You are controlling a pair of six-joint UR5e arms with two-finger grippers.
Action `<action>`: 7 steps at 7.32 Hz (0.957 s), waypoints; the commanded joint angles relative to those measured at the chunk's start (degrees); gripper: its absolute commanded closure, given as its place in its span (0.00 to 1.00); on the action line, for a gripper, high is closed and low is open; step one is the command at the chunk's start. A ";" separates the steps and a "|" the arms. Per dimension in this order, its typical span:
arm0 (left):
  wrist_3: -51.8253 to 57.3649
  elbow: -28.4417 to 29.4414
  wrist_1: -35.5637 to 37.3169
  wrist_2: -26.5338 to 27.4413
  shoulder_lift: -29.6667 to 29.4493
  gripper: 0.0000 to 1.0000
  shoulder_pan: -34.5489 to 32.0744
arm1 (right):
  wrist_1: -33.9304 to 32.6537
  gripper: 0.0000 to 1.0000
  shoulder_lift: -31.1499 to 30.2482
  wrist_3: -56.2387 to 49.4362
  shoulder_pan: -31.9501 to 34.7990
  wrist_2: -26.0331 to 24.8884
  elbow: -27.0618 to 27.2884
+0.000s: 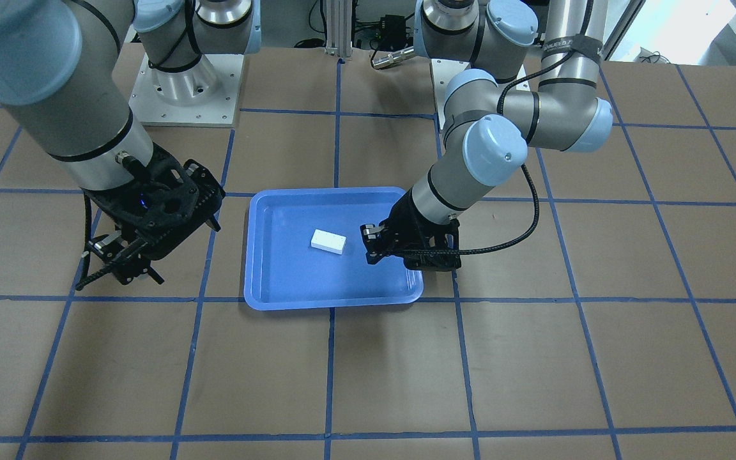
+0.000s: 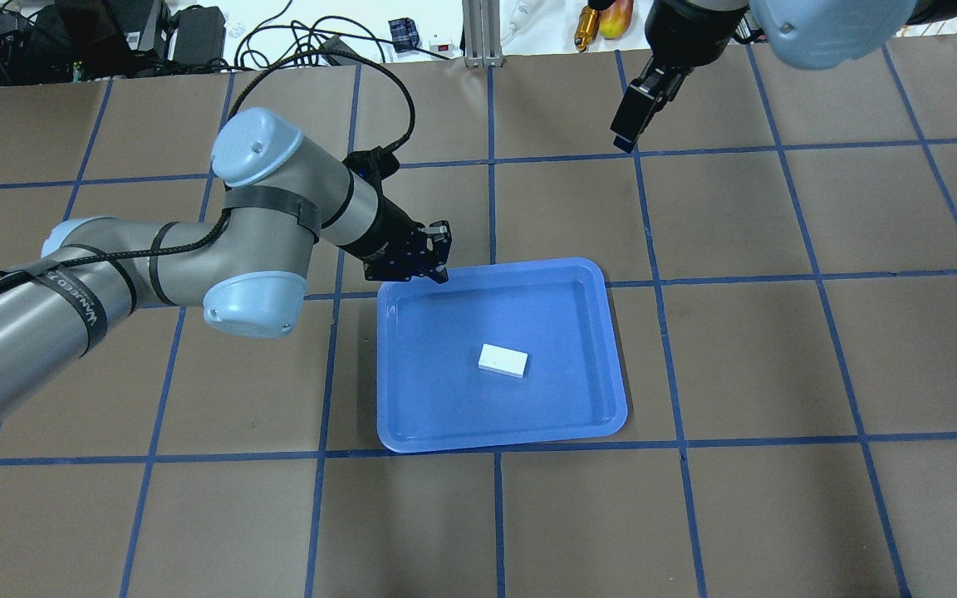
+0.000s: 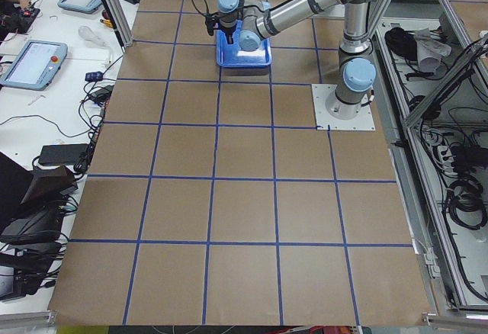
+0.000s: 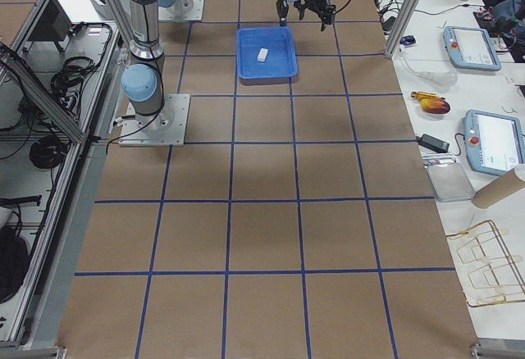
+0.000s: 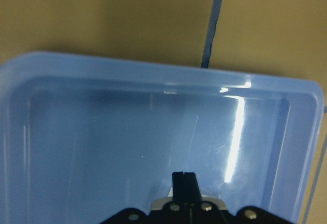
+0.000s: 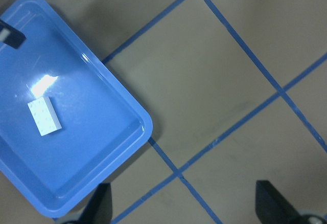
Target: Assemble white blocks and place on blue tray
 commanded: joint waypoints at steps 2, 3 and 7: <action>9.95 7.87 -18.85 9.25 5.99 0.90 0.71 | 5.49 0.00 -3.98 27.49 -0.74 -9.26 -0.12; 15.80 9.64 -22.66 13.53 7.14 0.85 0.71 | 7.58 0.00 -6.43 33.22 -0.40 -8.74 0.67; 20.25 12.11 -34.51 16.91 15.65 0.14 1.67 | 0.18 0.00 -21.21 42.58 -0.40 -6.56 16.56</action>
